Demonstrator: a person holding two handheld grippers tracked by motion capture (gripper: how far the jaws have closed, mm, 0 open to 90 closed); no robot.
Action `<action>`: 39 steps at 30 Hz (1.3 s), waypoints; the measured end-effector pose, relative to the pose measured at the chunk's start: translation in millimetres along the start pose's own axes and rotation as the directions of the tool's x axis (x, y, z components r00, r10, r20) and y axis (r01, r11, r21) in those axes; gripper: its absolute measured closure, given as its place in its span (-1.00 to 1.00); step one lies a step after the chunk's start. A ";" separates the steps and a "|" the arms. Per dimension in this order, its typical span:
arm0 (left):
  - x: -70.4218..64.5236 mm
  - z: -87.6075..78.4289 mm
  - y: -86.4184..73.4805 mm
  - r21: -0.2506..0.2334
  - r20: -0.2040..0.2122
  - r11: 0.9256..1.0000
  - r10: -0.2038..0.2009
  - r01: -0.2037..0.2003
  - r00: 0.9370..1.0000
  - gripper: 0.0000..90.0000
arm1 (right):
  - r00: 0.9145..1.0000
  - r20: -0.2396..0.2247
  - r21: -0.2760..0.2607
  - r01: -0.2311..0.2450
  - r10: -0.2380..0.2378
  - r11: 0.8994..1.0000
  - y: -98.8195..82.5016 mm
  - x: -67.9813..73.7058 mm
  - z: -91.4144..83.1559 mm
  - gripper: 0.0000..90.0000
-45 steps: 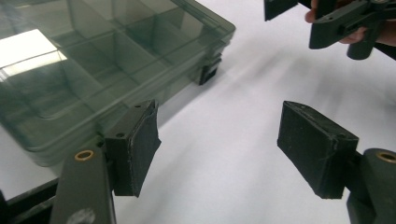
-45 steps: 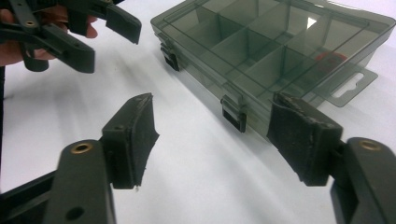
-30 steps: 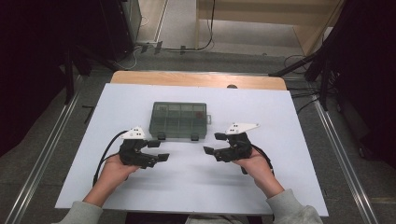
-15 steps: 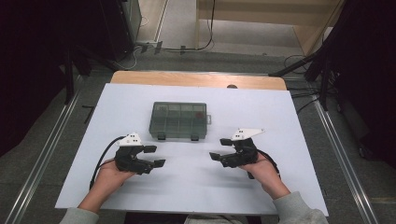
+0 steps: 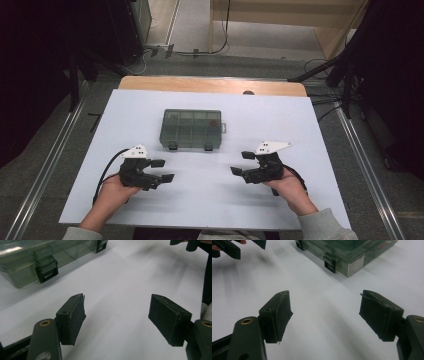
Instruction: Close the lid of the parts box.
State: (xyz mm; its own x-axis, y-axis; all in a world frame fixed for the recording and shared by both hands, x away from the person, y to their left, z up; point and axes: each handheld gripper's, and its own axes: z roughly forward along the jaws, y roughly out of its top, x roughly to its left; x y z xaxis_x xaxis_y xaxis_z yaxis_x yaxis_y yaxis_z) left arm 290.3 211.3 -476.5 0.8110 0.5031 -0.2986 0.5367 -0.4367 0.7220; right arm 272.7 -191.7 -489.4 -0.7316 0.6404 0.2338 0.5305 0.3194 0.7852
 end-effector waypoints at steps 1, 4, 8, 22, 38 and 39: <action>-0.3 -0.6 -0.5 0.001 0.000 1.000 -0.002 0.002 1.000 -0.36 | 1.000 0.002 0.001 0.004 -0.004 1.000 -0.6 0.3 -1.1 -0.43; -1.3 -3.1 -1.7 -0.002 -0.007 1.000 0.004 -0.004 1.000 -0.36 | 1.000 0.003 -0.001 0.003 -0.003 1.000 -2.6 1.6 -4.2 -0.43; -1.9 -6.8 -3.8 -0.005 -0.011 1.000 0.003 -0.003 1.000 -0.36 | 1.000 0.002 -0.005 0.001 -0.001 1.000 -6.1 3.1 -8.8 -0.43; -2.2 -21.6 -14.1 -0.016 -0.030 1.000 0.004 -0.005 1.000 -0.36 | 1.000 0.020 -0.006 -0.016 0.016 1.000 -14.8 2.0 -20.3 -0.43; 0.9 -31.5 -21.2 0.015 -0.044 1.000 0.019 -0.019 0.999 -0.36 | 0.998 0.050 -0.025 -0.034 0.035 0.999 -29.0 -0.5 -41.7 -0.43; 1.0 -32.0 -21.4 0.013 -0.046 1.000 0.018 -0.017 0.999 -0.37 | 0.998 0.052 -0.024 -0.039 0.040 0.999 -29.7 -0.5 -43.1 -0.43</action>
State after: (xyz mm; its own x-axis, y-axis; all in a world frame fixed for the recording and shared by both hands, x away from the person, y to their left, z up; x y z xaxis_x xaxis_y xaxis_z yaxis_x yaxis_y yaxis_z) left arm 272.1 245.0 -472.2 0.8088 0.5289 -0.2570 0.5259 -0.4552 0.7185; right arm 238.8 -231.7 -488.1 -0.6864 0.6883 0.2345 0.5477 0.2773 0.7894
